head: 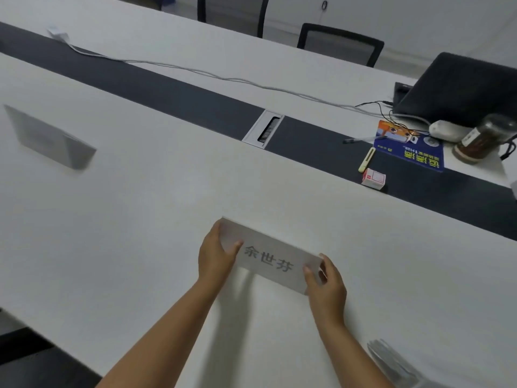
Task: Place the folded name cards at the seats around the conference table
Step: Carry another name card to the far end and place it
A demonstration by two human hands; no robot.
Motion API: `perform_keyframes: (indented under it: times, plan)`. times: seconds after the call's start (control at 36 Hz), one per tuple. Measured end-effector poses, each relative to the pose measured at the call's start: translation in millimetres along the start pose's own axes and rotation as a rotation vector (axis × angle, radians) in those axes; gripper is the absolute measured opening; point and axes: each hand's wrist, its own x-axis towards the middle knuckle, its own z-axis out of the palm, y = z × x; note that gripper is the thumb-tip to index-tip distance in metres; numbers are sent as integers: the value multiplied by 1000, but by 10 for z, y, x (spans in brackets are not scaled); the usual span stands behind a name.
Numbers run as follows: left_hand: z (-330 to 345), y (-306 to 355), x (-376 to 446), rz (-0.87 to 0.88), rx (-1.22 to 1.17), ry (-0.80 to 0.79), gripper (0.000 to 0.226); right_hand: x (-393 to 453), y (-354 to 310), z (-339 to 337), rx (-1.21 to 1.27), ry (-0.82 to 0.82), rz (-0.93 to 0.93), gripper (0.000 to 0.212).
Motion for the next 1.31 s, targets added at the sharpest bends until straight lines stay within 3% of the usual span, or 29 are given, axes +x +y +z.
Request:
perform_keyframes:
  times: [0.42, 0.75, 1.31]
  plan:
    - [95, 88, 474, 11, -11, -25, 51, 326, -122, 169, -9, 37, 3, 44]
    - [171, -60, 424, -20, -52, 16, 51, 556, -130, 169, 24, -21, 25, 44]
    - [249, -109, 519, 24, 11, -14, 54, 603, -85, 172, -18, 24, 0, 47]
